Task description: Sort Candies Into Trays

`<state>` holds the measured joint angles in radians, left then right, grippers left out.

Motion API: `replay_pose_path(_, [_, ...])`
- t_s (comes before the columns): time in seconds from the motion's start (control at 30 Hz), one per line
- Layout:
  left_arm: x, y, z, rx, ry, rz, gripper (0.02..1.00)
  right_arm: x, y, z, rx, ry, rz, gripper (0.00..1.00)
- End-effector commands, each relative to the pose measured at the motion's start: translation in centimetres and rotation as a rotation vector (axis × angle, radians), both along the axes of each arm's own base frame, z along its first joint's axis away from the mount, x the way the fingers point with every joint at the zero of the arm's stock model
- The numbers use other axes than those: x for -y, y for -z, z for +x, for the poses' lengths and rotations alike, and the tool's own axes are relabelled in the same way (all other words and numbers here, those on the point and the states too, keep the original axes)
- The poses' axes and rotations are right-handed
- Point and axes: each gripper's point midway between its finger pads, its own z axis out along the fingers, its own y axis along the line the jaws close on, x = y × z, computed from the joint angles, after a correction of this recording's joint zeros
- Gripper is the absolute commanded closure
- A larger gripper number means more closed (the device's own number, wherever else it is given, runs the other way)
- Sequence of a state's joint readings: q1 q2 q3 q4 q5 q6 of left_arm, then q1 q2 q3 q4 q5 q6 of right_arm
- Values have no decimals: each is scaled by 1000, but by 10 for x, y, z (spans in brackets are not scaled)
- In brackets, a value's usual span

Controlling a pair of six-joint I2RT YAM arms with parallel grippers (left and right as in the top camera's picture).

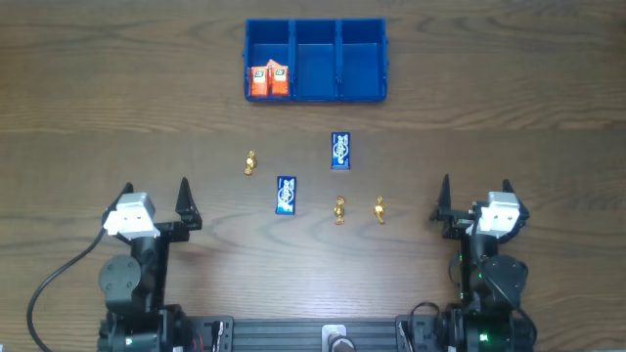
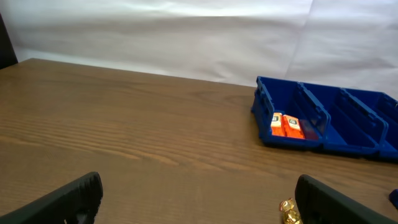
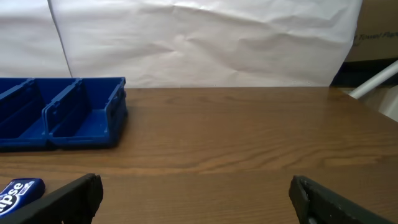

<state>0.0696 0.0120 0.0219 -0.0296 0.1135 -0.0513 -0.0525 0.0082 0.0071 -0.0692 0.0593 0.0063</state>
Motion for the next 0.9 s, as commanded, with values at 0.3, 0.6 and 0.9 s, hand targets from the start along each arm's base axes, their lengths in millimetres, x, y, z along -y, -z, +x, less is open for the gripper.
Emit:
replay_pose_path(0.3, [1, 16, -1, -50, 7, 2, 20, 1, 0, -1, -3, 7, -12, 3])
replay_pose_path(0.6, [1, 16, -1, -50, 7, 2, 20, -9, -18, 1, 73, -48, 0, 3])
replay_pose_path(0.9, [1, 16, -1, -50, 7, 2, 20, -31, -64, 14, -18, -158, 221, 3])
